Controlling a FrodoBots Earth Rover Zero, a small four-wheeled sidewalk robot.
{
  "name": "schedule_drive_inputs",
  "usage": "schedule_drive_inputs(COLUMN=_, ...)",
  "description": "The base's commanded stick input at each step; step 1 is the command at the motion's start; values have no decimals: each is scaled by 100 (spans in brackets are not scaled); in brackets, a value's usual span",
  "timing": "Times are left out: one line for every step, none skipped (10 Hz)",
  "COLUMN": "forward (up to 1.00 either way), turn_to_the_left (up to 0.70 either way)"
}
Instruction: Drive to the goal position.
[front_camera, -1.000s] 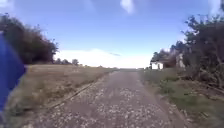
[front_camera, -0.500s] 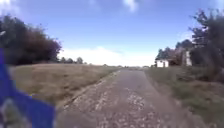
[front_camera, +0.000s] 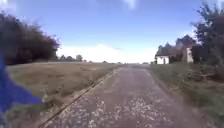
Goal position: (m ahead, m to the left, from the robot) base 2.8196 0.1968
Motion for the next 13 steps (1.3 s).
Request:
schedule_drive_inputs(forward=100, turn_to_the_left=-7)
schedule_drive_inputs(forward=100, turn_to_the_left=-17)
schedule_drive_inputs(forward=100, turn_to_the_left=-30)
schedule_drive_inputs(forward=100, turn_to_the_left=-36)
schedule_drive_inputs(forward=100, turn_to_the_left=-22)
schedule_drive_inputs(forward=100, turn_to_the_left=-8)
schedule_drive_inputs(forward=100, turn_to_the_left=-4)
schedule_drive_inputs(forward=100, turn_to_the_left=-1)
schedule_drive_inputs(forward=100, turn_to_the_left=0)
schedule_drive_inputs(forward=100, turn_to_the_left=0)
schedule_drive_inputs(forward=100, turn_to_the_left=0)
schedule_drive_inputs(forward=100, turn_to_the_left=0)
schedule_drive_inputs(forward=100, turn_to_the_left=0)
